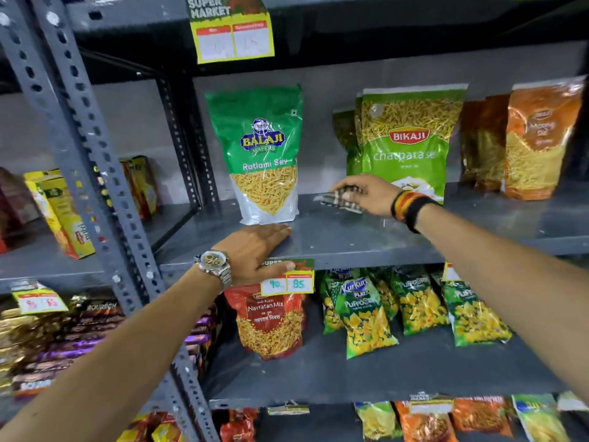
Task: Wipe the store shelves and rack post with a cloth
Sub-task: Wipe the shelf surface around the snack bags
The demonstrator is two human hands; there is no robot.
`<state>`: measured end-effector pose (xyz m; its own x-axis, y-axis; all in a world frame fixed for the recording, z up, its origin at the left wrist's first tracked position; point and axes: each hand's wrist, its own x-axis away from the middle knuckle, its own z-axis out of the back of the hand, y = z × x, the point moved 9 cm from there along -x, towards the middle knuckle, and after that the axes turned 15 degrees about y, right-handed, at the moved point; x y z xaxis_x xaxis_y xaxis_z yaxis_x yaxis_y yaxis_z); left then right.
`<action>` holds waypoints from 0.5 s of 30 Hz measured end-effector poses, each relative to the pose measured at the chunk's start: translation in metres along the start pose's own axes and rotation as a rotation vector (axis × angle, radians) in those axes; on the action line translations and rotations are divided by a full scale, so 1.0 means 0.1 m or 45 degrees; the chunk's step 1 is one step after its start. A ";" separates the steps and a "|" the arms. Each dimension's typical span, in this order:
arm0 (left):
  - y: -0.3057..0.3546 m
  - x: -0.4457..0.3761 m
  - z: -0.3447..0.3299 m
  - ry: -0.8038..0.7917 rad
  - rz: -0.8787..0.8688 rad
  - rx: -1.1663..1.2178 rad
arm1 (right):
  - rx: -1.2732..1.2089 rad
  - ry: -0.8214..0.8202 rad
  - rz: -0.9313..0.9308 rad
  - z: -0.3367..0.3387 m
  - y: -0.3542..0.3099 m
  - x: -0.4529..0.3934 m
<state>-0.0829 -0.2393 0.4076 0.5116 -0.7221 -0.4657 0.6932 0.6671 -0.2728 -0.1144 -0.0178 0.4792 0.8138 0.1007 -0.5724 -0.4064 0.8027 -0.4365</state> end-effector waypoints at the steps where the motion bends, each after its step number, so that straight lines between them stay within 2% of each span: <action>1: 0.04 -0.02 -0.03 -0.008 -0.010 0.006 | 0.020 0.021 -0.030 -0.11 0.07 -0.16; 6: 0.06 -0.01 -0.12 0.012 0.021 0.039 | 0.149 0.156 -0.065 -0.59 0.35 -0.80; 15: -0.02 -0.03 -0.21 0.030 0.021 0.037 | 0.382 0.032 -0.050 -1.11 0.76 -1.57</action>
<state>-0.0963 -0.2346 0.3924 0.5112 -0.7063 -0.4898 0.6993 0.6731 -0.2408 -0.3187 -0.0378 0.4587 0.8144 0.0543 -0.5778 -0.2308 0.9438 -0.2365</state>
